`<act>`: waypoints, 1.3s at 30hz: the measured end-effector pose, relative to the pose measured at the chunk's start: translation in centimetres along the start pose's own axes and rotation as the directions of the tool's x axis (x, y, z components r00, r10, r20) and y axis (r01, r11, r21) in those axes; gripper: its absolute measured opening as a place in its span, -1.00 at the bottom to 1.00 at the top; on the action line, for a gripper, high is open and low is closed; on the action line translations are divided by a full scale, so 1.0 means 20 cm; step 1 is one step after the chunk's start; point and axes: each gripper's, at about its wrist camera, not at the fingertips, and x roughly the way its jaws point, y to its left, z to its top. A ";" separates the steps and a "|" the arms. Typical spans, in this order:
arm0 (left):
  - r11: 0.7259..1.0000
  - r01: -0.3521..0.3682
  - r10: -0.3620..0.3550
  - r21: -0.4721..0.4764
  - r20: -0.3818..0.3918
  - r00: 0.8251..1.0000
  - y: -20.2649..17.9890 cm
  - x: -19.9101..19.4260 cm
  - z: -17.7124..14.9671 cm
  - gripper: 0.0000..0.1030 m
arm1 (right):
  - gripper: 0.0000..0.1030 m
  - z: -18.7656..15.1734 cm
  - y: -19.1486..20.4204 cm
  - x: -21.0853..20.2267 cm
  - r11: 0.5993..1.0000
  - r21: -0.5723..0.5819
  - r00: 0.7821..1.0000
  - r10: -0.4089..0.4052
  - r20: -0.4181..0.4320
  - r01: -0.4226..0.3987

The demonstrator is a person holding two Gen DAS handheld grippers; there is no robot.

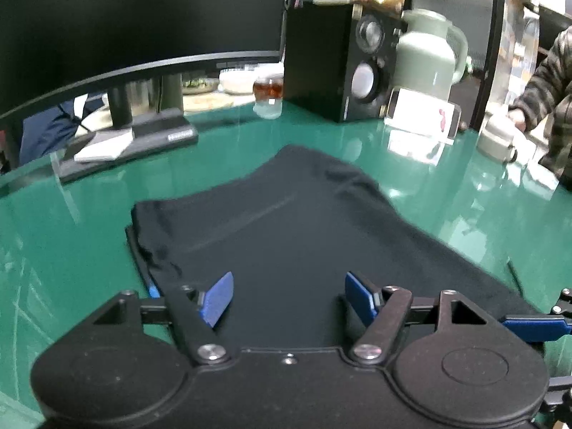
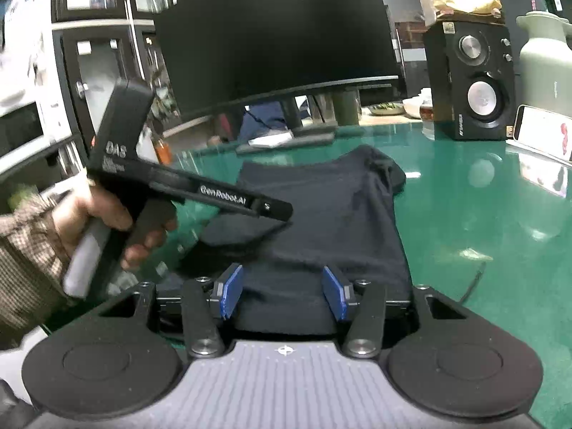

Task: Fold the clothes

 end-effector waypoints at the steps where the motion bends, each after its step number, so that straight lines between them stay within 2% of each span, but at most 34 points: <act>1: 1.000 -0.001 0.001 -0.002 0.000 1.000 0.00 0.00 0.00 0.34 | -0.04 0.01 0.00 -0.01 1.000 0.005 1.000 0.005 0.007 -0.005; 4: 1.000 -0.008 0.009 0.014 -0.060 0.998 -0.01 0.05 -0.02 0.34 | -0.04 0.00 -0.01 0.02 1.000 0.007 1.000 -0.007 -0.011 0.007; 7: 0.997 -0.030 0.034 0.074 -0.056 0.998 -0.05 0.06 -0.04 0.35 | -0.04 -0.01 -0.01 0.02 1.000 0.010 1.000 -0.006 -0.014 0.007; 12: 0.999 0.001 0.000 0.032 -0.017 1.000 -0.04 0.01 -0.02 0.37 | -0.04 -0.02 0.00 0.02 1.000 0.014 1.000 -0.006 -0.020 0.006; 15: 0.998 -0.015 0.019 0.058 -0.069 0.997 -0.05 0.06 -0.04 0.39 | -0.04 -0.02 0.00 0.02 1.000 0.016 1.000 -0.005 -0.021 0.006; 16: 0.997 -0.024 0.028 0.075 -0.056 0.998 -0.06 0.05 -0.05 0.40 | -0.04 -0.02 0.00 0.02 1.000 0.016 1.000 -0.005 -0.018 0.005; 18: 0.998 -0.019 0.022 0.056 -0.057 0.998 -0.06 0.05 -0.05 0.40 | -0.04 -0.02 0.00 0.01 1.000 0.019 1.000 -0.003 -0.011 0.003; 21: 1.000 -0.002 0.002 0.017 -0.019 1.000 -0.04 0.00 -0.04 0.40 | -0.04 -0.01 0.00 0.00 1.000 0.024 1.000 -0.001 -0.004 0.001; 24: 0.999 -0.015 0.017 0.041 -0.064 0.998 -0.05 0.04 -0.06 0.40 | -0.04 -0.02 -0.01 0.01 1.000 0.025 1.000 -0.005 -0.011 0.005; 27: 0.998 -0.024 0.028 0.062 -0.056 0.998 -0.06 0.04 -0.06 0.40 | -0.04 -0.02 -0.01 0.01 1.000 0.028 1.000 -0.002 -0.007 0.002; 30: 1.000 0.006 -0.005 0.017 -0.047 0.999 -0.04 0.03 -0.05 0.41 | -0.04 -0.01 -0.02 0.00 1.000 0.031 1.000 -0.002 -0.002 0.002; 34: 0.999 -0.015 0.017 0.040 -0.051 0.999 -0.05 0.03 -0.06 0.41 | -0.04 -0.02 -0.02 0.00 0.999 0.033 1.000 -0.006 -0.004 0.007; 37: 1.000 0.003 -0.003 0.013 -0.028 1.000 -0.04 0.00 -0.05 0.41 | -0.04 -0.02 -0.02 0.00 0.999 0.036 1.000 -0.006 -0.001 0.006; 39: 1.000 -0.001 0.001 0.017 -0.041 0.999 -0.04 0.01 -0.06 0.42 | -0.04 -0.02 -0.02 0.00 0.999 0.038 1.000 -0.007 -0.003 0.007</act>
